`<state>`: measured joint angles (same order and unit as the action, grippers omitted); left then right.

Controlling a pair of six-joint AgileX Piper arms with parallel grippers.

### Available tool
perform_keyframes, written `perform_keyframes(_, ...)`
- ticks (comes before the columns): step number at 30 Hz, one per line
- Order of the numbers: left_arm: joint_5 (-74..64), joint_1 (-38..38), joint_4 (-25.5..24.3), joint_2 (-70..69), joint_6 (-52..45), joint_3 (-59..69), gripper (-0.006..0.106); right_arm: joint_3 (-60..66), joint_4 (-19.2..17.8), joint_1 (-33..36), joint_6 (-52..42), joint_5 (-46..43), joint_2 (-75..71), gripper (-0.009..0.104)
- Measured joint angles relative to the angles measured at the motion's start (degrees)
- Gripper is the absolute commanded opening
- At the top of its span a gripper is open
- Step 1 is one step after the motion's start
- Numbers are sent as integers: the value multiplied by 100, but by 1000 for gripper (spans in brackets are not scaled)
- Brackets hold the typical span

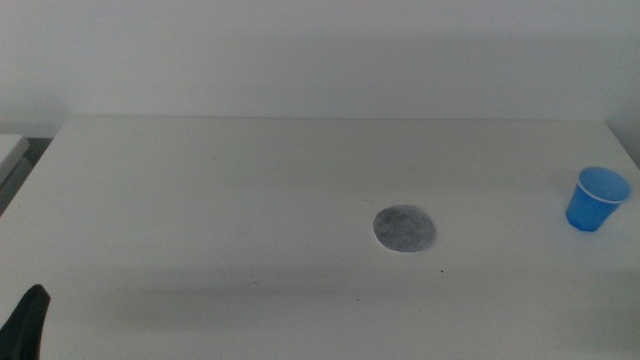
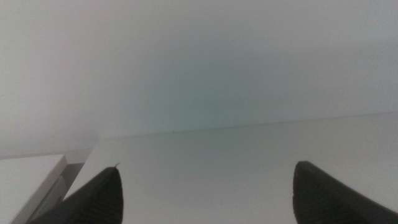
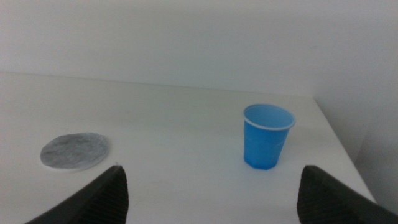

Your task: Place an empty cup on a cup mat.

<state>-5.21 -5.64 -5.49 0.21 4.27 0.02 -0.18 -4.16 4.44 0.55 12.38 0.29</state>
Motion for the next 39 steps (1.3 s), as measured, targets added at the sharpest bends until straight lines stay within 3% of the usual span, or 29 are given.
perform_keyframes(13, 0, 0, 0, 0, 0, 0, 94, 0, -273, 0, 88, -1271, 0, 91)
perform_keyframes(20, 0, 0, 0, 0, 0, 0, 94, -792, 223, 0, 328, -1188, 471, 91)
perform_keyframes(26, 0, 0, 0, 0, 0, 0, 94, -3178, 752, 0, 856, 333, 2372, 91)
perform_keyframes(33, 0, 0, 0, 0, 0, 0, 94, -5630, 889, 0, 1180, 2396, 4091, 91)
perform_keyframes(39, 0, 0, 0, 0, 0, 0, 94, -6745, 800, 0, 1428, 3357, 5155, 91)
